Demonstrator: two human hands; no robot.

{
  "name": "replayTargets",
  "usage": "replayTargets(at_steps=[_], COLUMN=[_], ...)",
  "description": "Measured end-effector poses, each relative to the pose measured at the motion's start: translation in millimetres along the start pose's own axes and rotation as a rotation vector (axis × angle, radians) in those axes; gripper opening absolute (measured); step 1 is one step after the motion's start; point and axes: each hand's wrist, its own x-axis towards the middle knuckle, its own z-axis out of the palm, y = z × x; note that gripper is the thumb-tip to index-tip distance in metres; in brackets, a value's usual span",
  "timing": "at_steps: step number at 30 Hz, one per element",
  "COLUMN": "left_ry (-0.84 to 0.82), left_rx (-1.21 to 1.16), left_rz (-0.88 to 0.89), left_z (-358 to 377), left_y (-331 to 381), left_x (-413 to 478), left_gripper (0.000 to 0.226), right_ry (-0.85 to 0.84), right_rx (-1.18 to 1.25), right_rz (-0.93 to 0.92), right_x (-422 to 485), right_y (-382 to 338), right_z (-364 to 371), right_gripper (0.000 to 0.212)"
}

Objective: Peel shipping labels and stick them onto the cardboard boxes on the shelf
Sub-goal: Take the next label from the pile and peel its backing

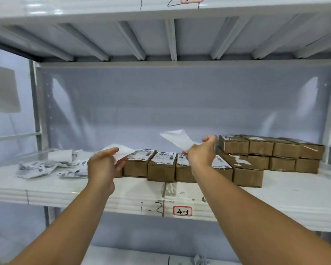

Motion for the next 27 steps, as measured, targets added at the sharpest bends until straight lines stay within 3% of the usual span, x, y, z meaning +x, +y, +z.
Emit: replayTargets(at_steps=[8,12,14,17,19,24,27], left_ry=[0.196,0.305,0.325,0.318,0.325,0.307,0.306], left_rx=[0.172,0.202,0.223,0.283,0.343,0.358,0.397], left_rz=[0.165,0.228,0.272,0.346,0.344,0.333,0.318], left_z=[-43.4,-72.8,-86.5,-102.5,-109.2,-124.0,-131.8], left_y=[18.1,29.8,36.5,42.7,44.9,45.2,40.6], left_x=[26.6,43.3,49.1,51.3,51.1,58.4,64.5], left_gripper=[0.036,0.031,0.03,0.036,0.04,0.036,0.036], right_ry=[-0.277,-0.434,-0.557,-0.724,-0.754,-0.765,-0.817], right_rx=[-0.143,-0.186,-0.127,-0.074,-0.068,0.1,0.142], right_rz=[-0.088,-0.142,-0.089,0.028,0.095,0.255,0.255], right_x=[-53.7,-82.3,-91.9,-99.7,-107.6,-127.0,-133.5], right_y=[4.2,-2.5,-6.3,2.1,8.3,17.5,21.5], right_z=[91.7,129.9,149.9,186.0,205.9,237.4,256.8], right_gripper=[0.038,0.027,0.027,0.05,0.053,0.036,0.051])
